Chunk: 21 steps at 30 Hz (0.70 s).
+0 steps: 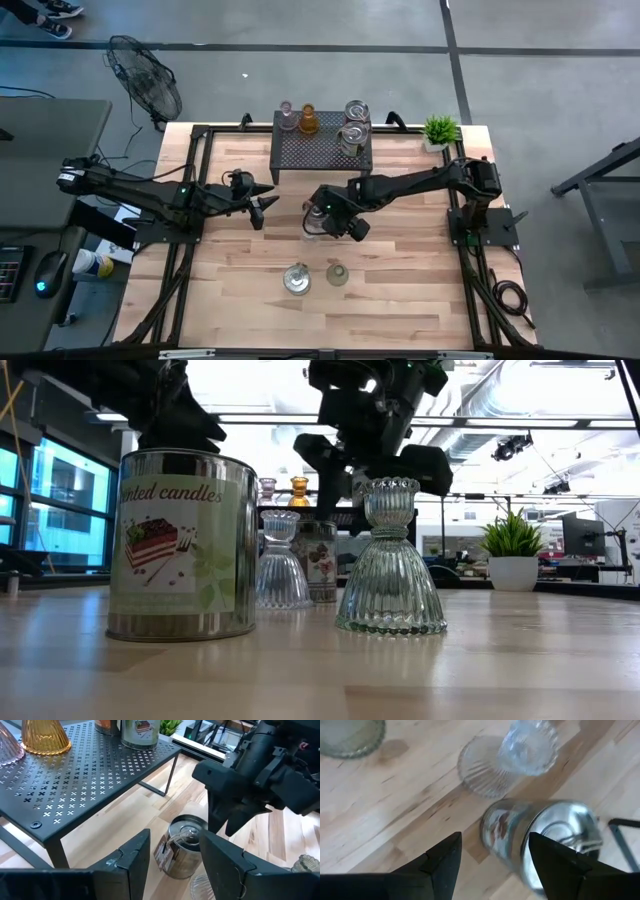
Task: Pick & Place candle stick holders
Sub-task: Put the brown scented candle on the shelf aligned with the other scented candles
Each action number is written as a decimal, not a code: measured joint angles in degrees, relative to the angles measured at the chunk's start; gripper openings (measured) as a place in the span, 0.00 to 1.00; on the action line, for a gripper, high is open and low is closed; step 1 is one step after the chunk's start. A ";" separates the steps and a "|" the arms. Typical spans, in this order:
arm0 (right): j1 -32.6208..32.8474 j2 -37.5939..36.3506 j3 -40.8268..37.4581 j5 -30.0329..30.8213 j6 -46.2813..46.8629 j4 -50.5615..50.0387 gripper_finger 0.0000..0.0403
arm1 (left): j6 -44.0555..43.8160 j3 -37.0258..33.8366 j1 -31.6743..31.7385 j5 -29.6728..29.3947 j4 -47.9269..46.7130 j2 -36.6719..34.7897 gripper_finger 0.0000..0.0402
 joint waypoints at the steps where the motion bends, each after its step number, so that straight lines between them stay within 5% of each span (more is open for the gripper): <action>1: 0.08 0.05 0.00 0.33 -0.09 0.51 0.56 | 0.00 -0.01 0.00 0.02 -0.02 0.00 0.41; 13: -0.07 2.14 0.11 3.46 0.30 2.18 0.55 | 0.88 -0.01 0.00 1.19 -0.30 0.00 0.41; 21: -0.02 3.27 0.22 8.93 1.35 2.86 0.42 | 1.68 -0.02 0.02 2.13 -0.31 0.02 0.41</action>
